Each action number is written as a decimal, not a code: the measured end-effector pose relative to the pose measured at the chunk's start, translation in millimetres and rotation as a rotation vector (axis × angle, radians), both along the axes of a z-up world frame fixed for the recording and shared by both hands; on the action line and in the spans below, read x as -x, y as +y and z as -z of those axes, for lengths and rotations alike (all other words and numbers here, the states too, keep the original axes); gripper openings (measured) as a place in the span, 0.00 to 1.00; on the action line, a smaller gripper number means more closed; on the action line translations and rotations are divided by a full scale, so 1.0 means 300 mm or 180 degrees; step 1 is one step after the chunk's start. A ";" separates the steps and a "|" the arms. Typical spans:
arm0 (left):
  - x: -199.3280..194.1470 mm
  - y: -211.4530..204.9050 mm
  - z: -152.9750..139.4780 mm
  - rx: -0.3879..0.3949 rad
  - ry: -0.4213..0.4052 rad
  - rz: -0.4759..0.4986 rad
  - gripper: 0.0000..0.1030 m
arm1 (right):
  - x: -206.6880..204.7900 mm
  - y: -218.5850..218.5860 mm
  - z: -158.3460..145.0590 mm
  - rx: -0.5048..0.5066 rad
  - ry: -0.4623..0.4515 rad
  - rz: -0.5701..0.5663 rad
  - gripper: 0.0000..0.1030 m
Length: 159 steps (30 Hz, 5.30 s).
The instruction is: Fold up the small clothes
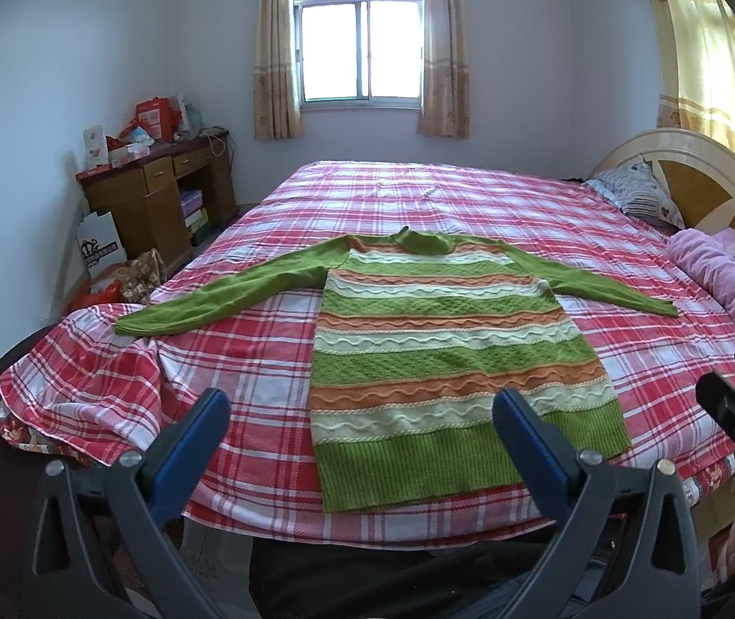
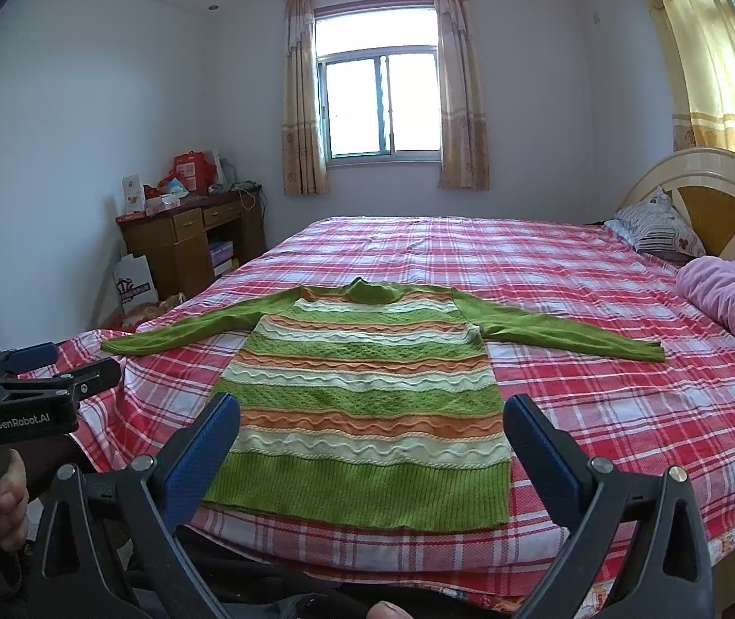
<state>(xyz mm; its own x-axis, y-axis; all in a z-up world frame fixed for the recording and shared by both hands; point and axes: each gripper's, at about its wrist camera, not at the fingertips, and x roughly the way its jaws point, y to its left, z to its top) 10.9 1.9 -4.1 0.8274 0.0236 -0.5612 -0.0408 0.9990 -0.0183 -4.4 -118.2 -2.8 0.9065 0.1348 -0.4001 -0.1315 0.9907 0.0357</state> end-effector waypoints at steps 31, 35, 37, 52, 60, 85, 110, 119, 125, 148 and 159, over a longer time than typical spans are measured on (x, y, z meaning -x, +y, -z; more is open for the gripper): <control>-0.004 0.005 0.007 -0.0011 0.0010 -0.0005 1.00 | -0.013 -0.003 0.013 -0.0057 0.0069 -0.0044 0.99; -0.004 0.007 0.007 -0.0012 0.0010 -0.0003 1.00 | -0.012 -0.002 0.015 -0.0067 0.0084 -0.0061 0.99; -0.004 0.006 0.006 -0.0008 0.0011 -0.0004 1.00 | -0.013 -0.003 0.015 -0.0068 0.0087 -0.0067 0.99; -0.083 0.049 0.054 0.0054 0.0089 0.0048 1.00 | -0.088 -0.039 0.071 -0.0250 0.0040 -0.0408 0.99; -0.218 0.052 0.103 -0.0105 0.0231 0.0117 1.00 | -0.225 -0.060 0.175 -0.0123 0.0183 -0.0292 0.99; -0.816 -0.027 0.301 -0.0452 0.0439 0.0011 1.00 | -0.833 -0.560 0.423 -0.0300 0.0968 0.0671 0.99; -1.166 0.075 0.470 -0.0391 0.0806 -0.0606 1.00 | -1.046 -1.362 0.433 -0.0370 0.1122 0.2209 0.99; -1.206 0.090 0.493 -0.0259 0.0922 -0.0614 1.00 | -1.154 -1.546 0.474 -0.0762 0.1331 0.2272 0.68; -1.214 0.089 0.506 -0.0190 0.0957 -0.0581 1.00 | -1.195 -1.528 0.483 -0.0661 0.1414 0.2111 0.50; -1.205 0.115 0.520 0.0034 0.1006 -0.0507 1.00 | -1.227 -1.339 0.153 -0.0649 0.0991 0.1477 0.01; -1.202 0.116 0.517 0.0048 0.1004 -0.0500 1.00 | -1.233 -1.507 0.344 -0.0685 0.1414 0.2005 0.75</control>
<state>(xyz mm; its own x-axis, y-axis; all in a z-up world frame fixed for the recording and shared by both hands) 371.3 36.8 -159.3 0.6001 0.1267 -0.7898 -0.2000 0.9798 0.0052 365.5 -570.2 -106.0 0.5998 -0.2341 -0.7651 0.5219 0.8393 0.1523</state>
